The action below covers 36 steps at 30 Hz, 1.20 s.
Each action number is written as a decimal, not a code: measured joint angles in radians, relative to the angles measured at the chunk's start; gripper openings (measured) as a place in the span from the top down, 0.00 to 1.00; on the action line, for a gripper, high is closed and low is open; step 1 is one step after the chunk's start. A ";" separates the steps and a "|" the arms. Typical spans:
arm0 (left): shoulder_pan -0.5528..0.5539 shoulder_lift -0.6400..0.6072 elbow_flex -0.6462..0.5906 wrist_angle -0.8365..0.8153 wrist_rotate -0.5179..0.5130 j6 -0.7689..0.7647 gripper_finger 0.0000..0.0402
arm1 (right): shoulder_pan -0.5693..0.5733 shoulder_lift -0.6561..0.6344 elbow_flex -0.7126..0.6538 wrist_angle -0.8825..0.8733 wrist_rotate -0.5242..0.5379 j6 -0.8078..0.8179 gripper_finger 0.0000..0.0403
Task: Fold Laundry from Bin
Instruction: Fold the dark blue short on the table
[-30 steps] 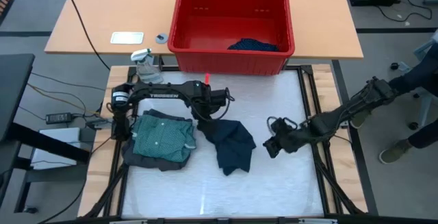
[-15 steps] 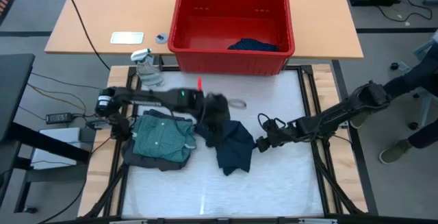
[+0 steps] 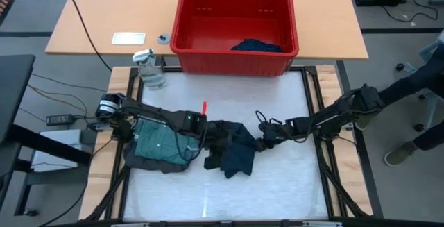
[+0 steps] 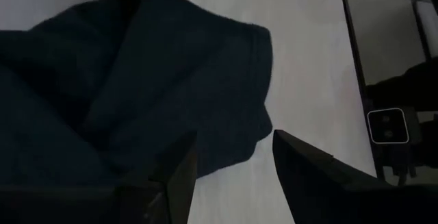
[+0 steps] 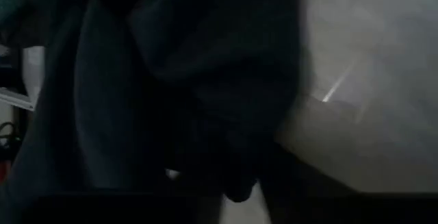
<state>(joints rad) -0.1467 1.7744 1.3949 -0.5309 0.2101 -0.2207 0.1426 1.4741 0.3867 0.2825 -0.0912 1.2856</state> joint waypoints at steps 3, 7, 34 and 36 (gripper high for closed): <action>-0.002 -0.004 0.000 -0.005 -0.007 0.000 0.52 | 0.009 -0.074 0.010 -0.070 -0.071 0.005 0.95; -0.001 -0.010 0.018 -0.020 -0.008 0.013 0.52 | 0.024 -0.195 0.093 -0.334 -0.164 0.027 0.96; 0.007 0.034 0.168 -0.188 -0.287 0.049 0.52 | -0.185 -0.416 0.132 -0.402 0.167 0.219 0.77; 0.013 0.033 0.168 -0.178 -0.299 0.032 0.52 | -0.185 -0.428 0.132 -0.404 0.182 0.117 0.70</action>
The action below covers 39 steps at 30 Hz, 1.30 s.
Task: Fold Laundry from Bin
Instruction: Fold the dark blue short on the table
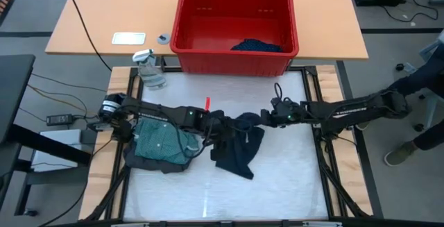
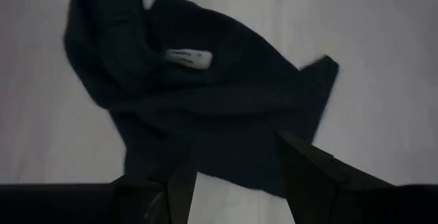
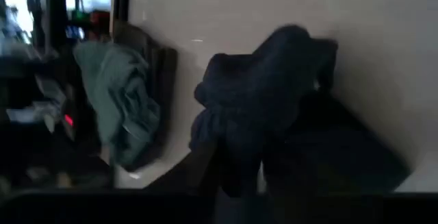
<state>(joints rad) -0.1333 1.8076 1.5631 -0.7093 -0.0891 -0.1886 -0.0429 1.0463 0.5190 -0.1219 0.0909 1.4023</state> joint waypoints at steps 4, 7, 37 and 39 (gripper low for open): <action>0.015 -0.002 0.000 0.002 -0.061 -0.023 0.52 | 0.001 -0.005 0.001 -0.067 -0.040 -0.252 0.63; 0.033 -0.003 0.000 0.011 -0.067 -0.034 0.52 | 0.028 0.002 0.001 -0.187 -0.076 -0.271 0.62; 0.165 -0.004 -0.001 -0.026 0.016 -0.137 0.52 | 0.035 0.383 0.005 -0.045 0.001 -0.170 0.50; 0.172 -0.004 -0.001 -0.035 0.016 -0.134 0.52 | 0.029 0.381 0.003 -0.062 -0.009 -0.236 0.67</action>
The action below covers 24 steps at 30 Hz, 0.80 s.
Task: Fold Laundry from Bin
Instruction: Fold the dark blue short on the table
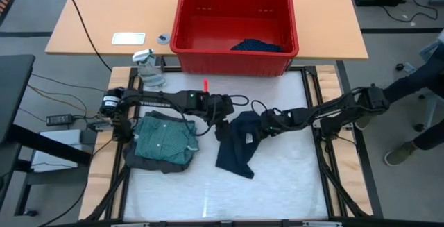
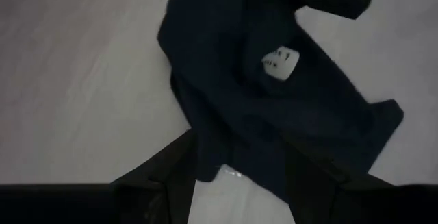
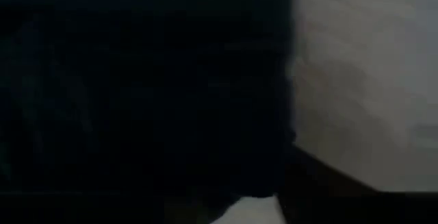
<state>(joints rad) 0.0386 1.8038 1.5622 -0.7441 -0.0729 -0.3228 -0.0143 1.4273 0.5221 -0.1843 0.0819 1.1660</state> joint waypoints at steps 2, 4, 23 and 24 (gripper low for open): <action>0.012 0.000 0.000 0.000 0.000 0.018 0.52 | -0.002 -0.021 -0.004 -0.010 -0.002 -0.122 0.87; 0.031 0.000 0.000 0.001 0.024 0.064 0.52 | -0.003 -0.058 -0.004 0.002 -0.016 -0.241 0.94; 0.127 0.000 0.000 0.128 0.252 0.537 0.52 | 0.209 -0.341 0.378 -0.532 0.085 -1.017 0.95; 0.124 0.001 0.000 0.128 0.258 0.587 0.52 | 0.209 -0.343 0.383 -0.530 0.109 -0.993 0.95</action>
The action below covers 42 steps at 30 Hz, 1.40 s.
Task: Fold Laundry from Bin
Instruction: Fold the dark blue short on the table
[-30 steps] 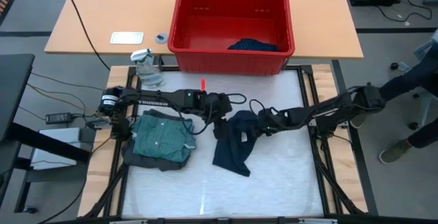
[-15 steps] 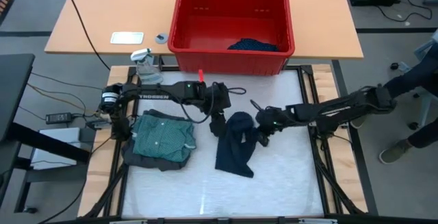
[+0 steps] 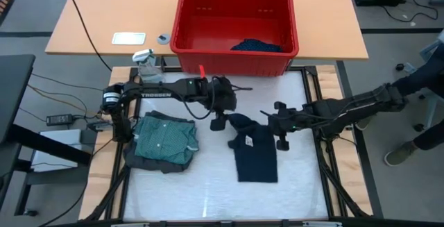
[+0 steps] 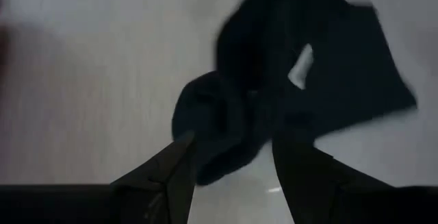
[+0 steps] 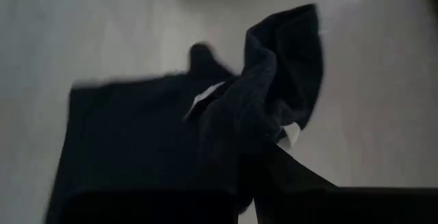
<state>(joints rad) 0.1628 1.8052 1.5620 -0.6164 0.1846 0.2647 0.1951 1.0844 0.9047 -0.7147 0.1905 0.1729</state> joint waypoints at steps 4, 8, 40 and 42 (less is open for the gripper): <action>-0.006 0.030 0.000 -0.029 -0.004 0.174 0.52 | 0.000 -0.002 0.006 -0.002 0.047 0.103 0.95; 0.017 0.064 0.000 -0.056 -0.033 0.212 0.52 | 0.011 -0.007 0.006 -0.002 0.053 0.193 0.95; 0.079 0.260 0.000 0.088 0.053 0.444 0.86 | 0.066 -0.007 0.007 0.000 0.105 0.309 0.95; 0.074 0.248 0.000 0.055 0.054 0.407 0.95 | 0.066 -0.007 0.007 0.002 0.105 0.329 0.95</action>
<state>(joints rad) 0.2367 2.0527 1.5620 -0.5619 0.2382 0.6719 0.2607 1.0775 0.9115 -0.7124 0.2955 0.5018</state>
